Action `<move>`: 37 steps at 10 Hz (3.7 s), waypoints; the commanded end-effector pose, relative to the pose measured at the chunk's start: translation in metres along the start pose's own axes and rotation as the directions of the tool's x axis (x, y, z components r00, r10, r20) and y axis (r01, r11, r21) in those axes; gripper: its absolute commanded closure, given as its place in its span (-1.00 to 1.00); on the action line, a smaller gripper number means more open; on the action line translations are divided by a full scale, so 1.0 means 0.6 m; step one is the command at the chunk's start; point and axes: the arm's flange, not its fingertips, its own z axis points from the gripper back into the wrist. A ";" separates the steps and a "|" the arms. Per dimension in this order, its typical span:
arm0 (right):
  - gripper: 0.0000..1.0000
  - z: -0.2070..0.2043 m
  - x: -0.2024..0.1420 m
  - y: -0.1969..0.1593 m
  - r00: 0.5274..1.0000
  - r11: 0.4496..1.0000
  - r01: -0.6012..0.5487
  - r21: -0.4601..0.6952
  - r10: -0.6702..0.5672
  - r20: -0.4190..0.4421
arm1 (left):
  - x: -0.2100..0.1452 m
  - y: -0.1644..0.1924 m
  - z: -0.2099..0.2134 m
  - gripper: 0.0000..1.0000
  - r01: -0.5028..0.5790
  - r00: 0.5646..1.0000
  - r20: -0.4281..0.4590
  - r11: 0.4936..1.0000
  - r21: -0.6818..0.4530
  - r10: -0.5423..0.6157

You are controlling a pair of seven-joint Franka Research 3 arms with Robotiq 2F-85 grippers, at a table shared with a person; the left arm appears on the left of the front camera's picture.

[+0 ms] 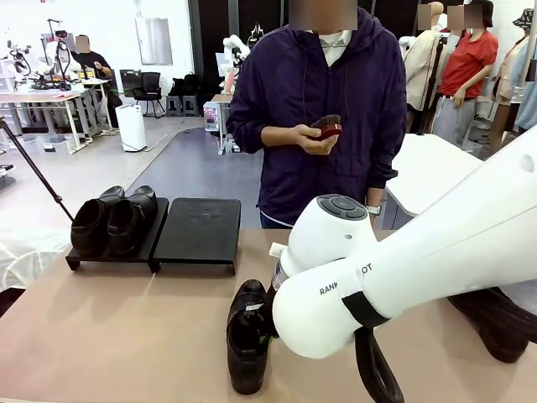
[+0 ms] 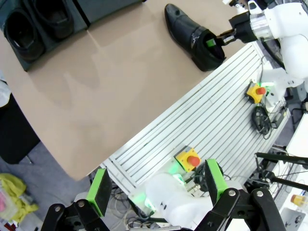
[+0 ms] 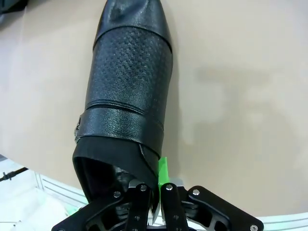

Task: Organize the shoes by placing them on the stand.
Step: Pick up one Shoe and place it in the middle of the table, then place the Shoe from the middle of the table onto the Shoes Stand.

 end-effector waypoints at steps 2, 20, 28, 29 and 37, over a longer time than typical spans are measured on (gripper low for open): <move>-1.00 0.021 0.010 -0.015 0.999 0.999 0.027 0.017 -0.028 0.044 | -0.004 -0.001 0.003 -1.00 0.003 1.000 -0.008 1.000 0.001 -0.003; -1.00 0.634 0.080 -0.487 0.986 0.967 -0.140 0.212 0.156 -0.063 | -0.004 -0.001 0.003 -1.00 0.003 1.000 -0.008 1.000 0.001 -0.003; -1.00 0.634 0.080 -0.487 0.986 0.967 -0.140 0.212 0.156 -0.063 | -0.004 -0.001 0.003 -1.00 0.003 1.000 -0.008 1.000 0.001 -0.003; -1.00 0.634 0.080 -0.487 0.986 0.967 -0.140 0.212 0.156 -0.063 | -0.004 -0.001 0.003 -1.00 0.003 1.000 -0.008 1.000 0.001 -0.003; -1.00 0.634 0.080 -0.487 0.986 0.967 -0.140 0.212 0.156 -0.063 | 0.225 -0.446 -0.378 -1.00 -0.431 0.892 -0.174 0.901 -0.054 0.417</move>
